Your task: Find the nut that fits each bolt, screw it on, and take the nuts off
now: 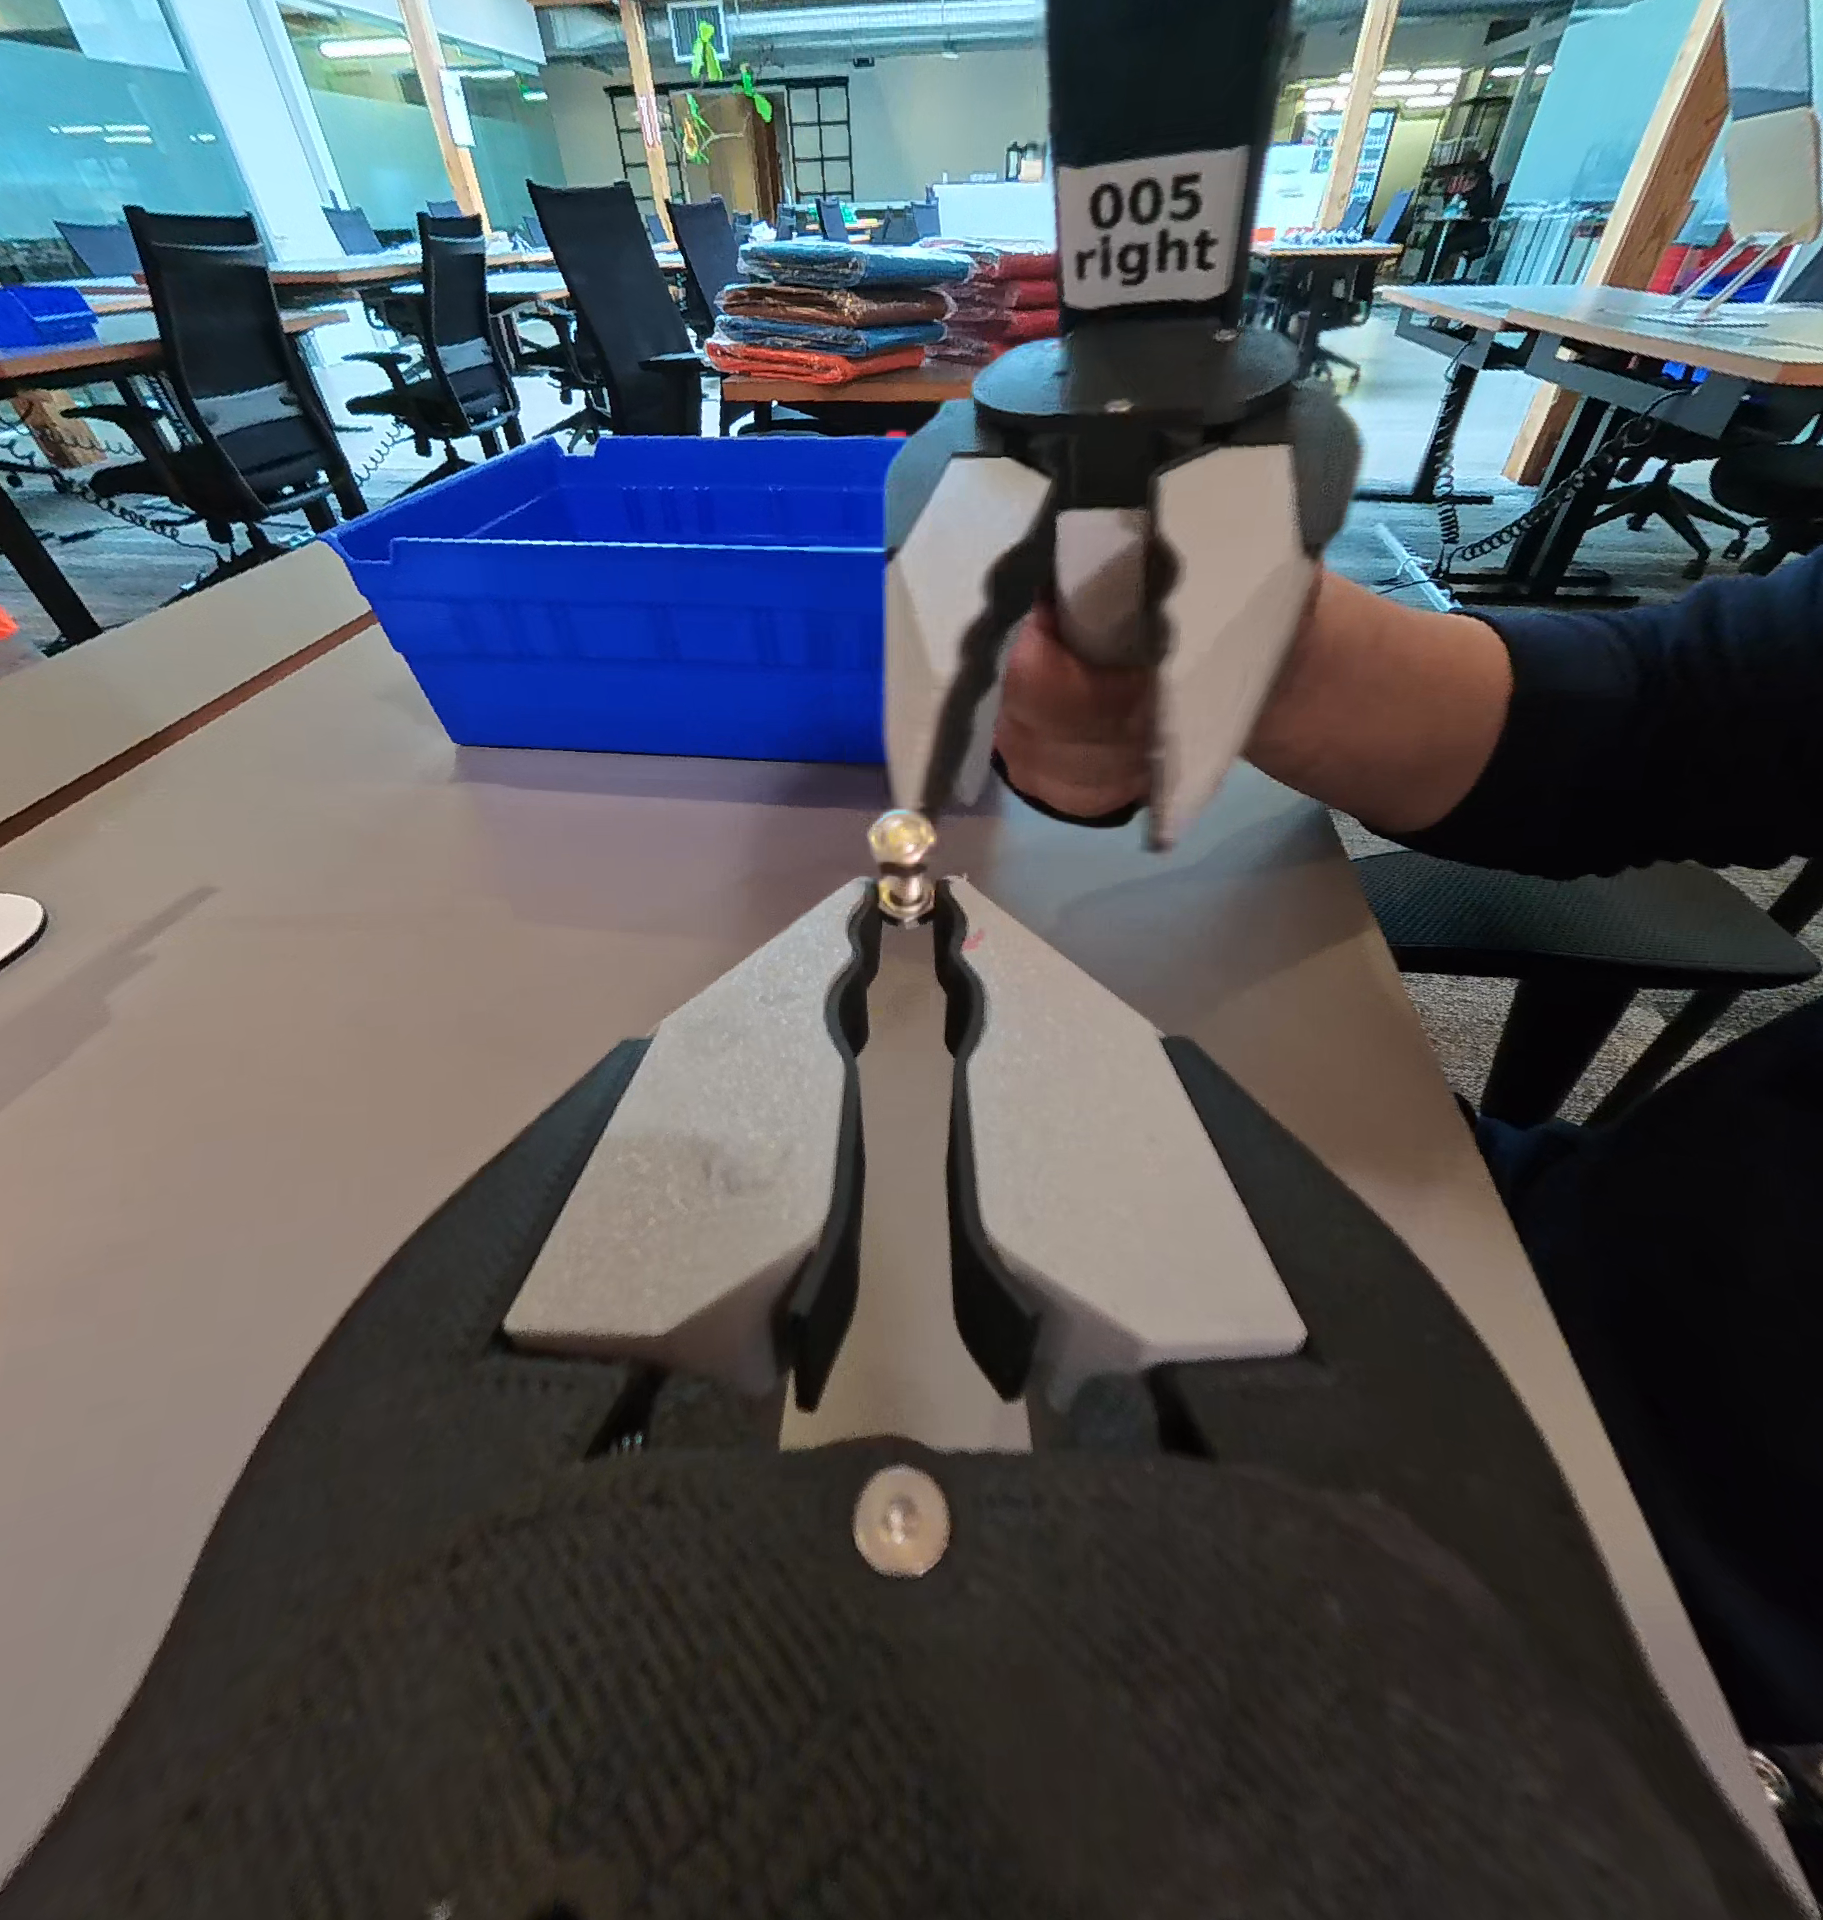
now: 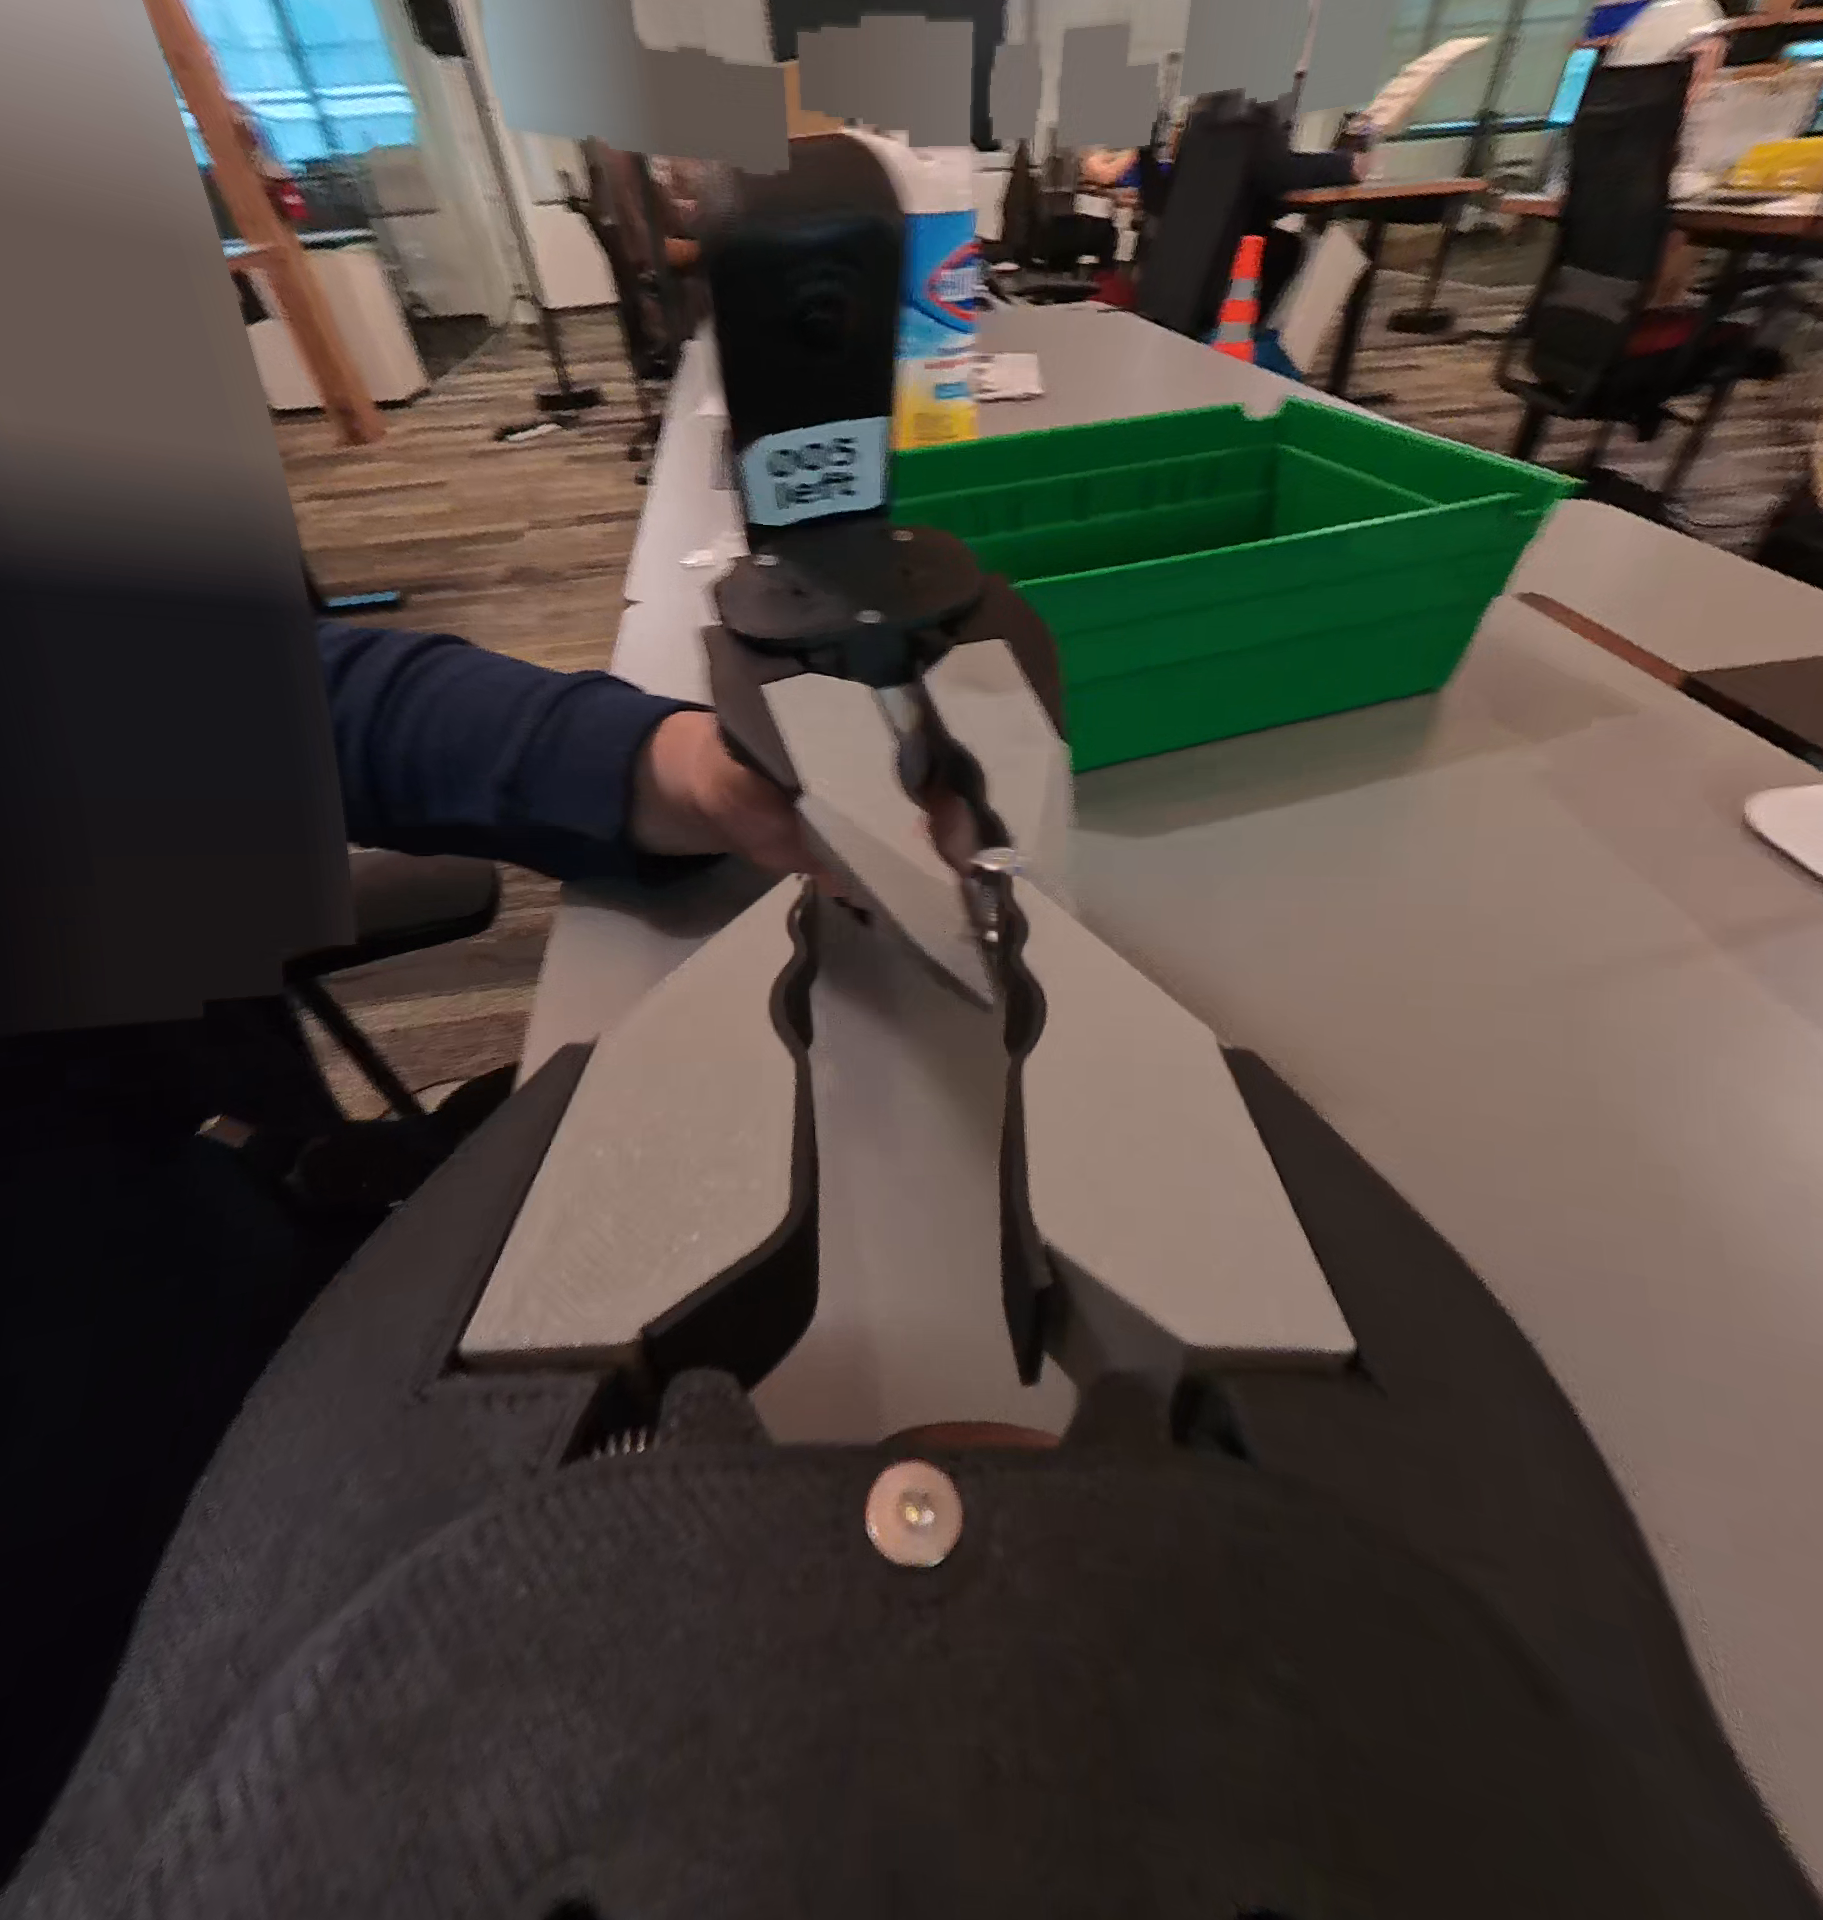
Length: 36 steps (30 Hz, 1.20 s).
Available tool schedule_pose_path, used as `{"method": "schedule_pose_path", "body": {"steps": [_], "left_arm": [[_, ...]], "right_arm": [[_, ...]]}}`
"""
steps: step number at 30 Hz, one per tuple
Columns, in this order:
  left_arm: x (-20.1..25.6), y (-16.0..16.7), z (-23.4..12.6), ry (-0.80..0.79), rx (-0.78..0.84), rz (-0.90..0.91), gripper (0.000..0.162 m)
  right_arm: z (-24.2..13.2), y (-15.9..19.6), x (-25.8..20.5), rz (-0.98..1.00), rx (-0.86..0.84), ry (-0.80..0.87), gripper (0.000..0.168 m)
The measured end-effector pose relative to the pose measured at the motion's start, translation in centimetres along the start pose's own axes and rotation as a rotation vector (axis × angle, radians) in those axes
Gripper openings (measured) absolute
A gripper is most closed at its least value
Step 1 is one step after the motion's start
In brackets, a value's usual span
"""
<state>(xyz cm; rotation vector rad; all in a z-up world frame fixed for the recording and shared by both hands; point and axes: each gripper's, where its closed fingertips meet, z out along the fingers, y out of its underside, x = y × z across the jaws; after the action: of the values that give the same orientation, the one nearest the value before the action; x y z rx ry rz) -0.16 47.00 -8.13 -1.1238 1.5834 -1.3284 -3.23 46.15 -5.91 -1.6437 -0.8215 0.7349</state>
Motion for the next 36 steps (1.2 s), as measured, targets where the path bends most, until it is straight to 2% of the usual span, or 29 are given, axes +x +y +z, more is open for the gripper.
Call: {"method": "schedule_pose_path", "body": {"steps": [3, 10, 16, 18, 28, 36], "left_arm": [[-0.2, 0.3, 0.0, -0.014, -0.018, -0.004, 0.007], [-0.1, 1.0, 0.4, -0.008, -0.063, -0.007, 0.008], [0.0, 1.7, 0.7, -0.007, -0.097, -0.006, 0.008], [0.1, 1.9, 0.8, -0.008, -0.111, 0.009, 0.007], [-0.6, 2.9, 1.4, -0.084, -0.157, 0.089, 0.01], [-1.0, 2.0, 1.1, -0.055, -0.089, -0.032, 0.016]], "right_arm": [[0.0, -0.1, -2.0, -0.037, 0.006, -0.086, 0.029], [-0.4, 0.5, 2.4, -0.025, -0.043, 0.137, 0.028], [0.6, 1.4, 1.9, -0.068, -0.095, 0.106, 0.021], [0.8, 1.8, 2.1, -0.058, -0.108, 0.11, 0.009], [0.1, 2.6, 3.3, 0.113, -0.064, 0.11, 0.008], [-0.2, 1.7, 3.6, 0.116, -0.003, 0.135, 0.008]]}}
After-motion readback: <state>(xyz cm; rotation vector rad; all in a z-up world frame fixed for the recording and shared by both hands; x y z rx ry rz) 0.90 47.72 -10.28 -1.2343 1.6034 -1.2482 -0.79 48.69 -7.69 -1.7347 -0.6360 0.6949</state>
